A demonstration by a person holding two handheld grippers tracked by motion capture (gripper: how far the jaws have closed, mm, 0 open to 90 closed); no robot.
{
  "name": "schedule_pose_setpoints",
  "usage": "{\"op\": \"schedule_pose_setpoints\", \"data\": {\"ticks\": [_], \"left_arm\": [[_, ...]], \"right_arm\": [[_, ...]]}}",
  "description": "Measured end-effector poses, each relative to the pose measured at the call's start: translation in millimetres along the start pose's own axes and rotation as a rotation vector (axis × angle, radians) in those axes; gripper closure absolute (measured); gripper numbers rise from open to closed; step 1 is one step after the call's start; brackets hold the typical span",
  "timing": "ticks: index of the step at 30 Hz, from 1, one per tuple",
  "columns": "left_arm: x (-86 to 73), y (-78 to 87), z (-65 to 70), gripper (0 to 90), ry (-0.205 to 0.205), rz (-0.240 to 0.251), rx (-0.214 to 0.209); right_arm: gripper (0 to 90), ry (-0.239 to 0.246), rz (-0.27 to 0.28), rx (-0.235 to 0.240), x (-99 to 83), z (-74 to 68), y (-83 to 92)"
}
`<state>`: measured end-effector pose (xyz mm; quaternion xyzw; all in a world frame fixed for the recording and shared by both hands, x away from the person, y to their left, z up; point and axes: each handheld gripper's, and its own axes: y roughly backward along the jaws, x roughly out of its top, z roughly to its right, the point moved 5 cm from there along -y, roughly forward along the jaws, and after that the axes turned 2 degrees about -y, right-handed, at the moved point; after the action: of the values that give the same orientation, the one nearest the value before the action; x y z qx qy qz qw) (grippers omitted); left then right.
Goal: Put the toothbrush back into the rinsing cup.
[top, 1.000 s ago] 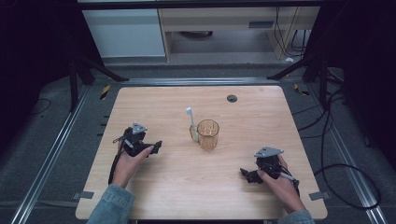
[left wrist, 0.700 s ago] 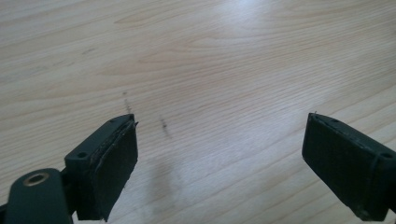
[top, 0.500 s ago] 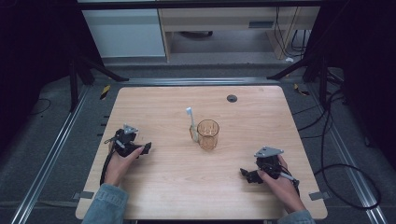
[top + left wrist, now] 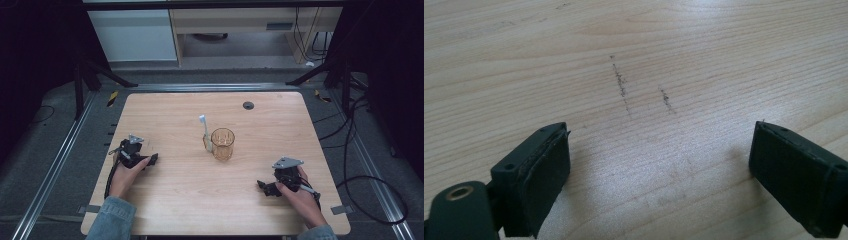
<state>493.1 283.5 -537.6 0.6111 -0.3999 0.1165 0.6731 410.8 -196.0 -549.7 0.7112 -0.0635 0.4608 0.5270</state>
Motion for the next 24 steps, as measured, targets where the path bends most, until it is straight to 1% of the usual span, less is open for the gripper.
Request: {"op": "schedule_pose_setpoints", "data": {"ticks": [11, 16, 19, 24], "left_arm": [[-0.5, -2.7, -0.4, 6.4, 0.005, 0.009, -0.020], [-0.9, -3.9, -0.7, 5.3, 0.000, 0.026, -0.025], [-1.7, -4.9, -0.8, 4.6, -0.006, 0.046, -0.029], [-2.0, -5.3, 0.4, 4.3, -0.016, 0.058, -0.040]], "right_arm": [[0.4, 0.000, 0.000, 0.000, 0.0, 0.0, 0.0], [0.4, 0.000, 0.000, 0.000, 0.0, 0.0, 0.0], [0.4, 0.000, 0.000, 0.000, 0.0, 0.0, 0.0], [0.4, 0.000, 0.000, 0.000, 0.0, 0.0, 0.0]]}}
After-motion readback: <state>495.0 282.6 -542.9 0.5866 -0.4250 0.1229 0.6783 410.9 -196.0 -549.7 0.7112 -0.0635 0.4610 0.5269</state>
